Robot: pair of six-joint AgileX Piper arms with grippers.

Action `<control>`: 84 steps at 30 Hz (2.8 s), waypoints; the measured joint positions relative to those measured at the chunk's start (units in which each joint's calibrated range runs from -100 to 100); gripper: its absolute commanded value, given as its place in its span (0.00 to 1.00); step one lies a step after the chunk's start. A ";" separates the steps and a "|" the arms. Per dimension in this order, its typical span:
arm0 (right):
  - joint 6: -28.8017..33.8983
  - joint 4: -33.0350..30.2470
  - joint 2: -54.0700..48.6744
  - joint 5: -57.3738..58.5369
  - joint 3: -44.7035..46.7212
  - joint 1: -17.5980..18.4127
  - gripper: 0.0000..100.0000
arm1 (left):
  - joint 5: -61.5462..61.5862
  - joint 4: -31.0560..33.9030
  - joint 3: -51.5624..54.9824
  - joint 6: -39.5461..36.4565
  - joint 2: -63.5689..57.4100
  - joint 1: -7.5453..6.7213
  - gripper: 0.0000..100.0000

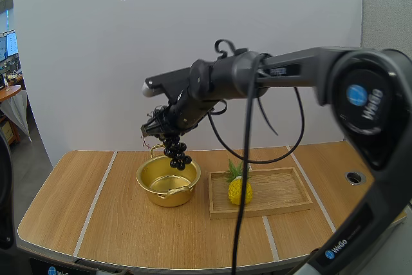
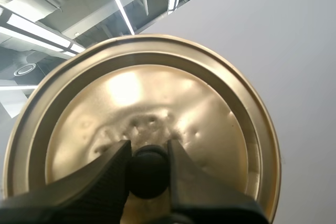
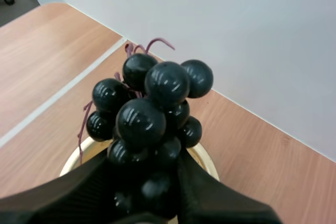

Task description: Open the pot, put the grape inside, and close it

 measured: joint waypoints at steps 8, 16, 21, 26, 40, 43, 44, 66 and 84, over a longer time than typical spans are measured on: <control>0.00 -0.09 5.23 -3.57 0.00 0.00 0.00 | 0.00 0.00 0.00 0.00 0.00 0.00 0.00; 0.00 -0.23 6.35 -1.19 0.00 0.00 0.00 | 0.00 0.00 0.00 0.00 0.00 0.00 0.00; 0.00 -0.23 6.35 3.65 0.00 0.00 0.00 | 0.00 0.00 0.00 0.00 0.00 0.00 0.00; 0.00 -0.23 6.35 4.65 -0.03 0.00 0.00 | 0.00 0.00 0.00 0.00 0.00 0.00 0.00; -1.11 0.00 12.39 -0.11 0.79 0.00 0.00 | 0.00 0.00 0.00 0.00 0.00 0.00 0.00; -1.21 0.00 12.81 -0.11 0.79 0.00 0.00 | 0.00 0.00 0.00 0.00 0.00 0.00 0.00; -1.21 0.00 13.07 -0.11 0.79 0.00 0.00 | 0.00 0.00 0.00 0.00 0.00 0.00 0.00; -2.10 0.72 17.10 -1.72 0.39 0.46 1.00 | 0.00 0.00 0.00 0.00 0.00 0.00 0.00; -2.09 0.59 11.96 4.02 0.39 0.60 1.00 | 0.00 0.00 0.00 0.00 0.00 0.00 0.00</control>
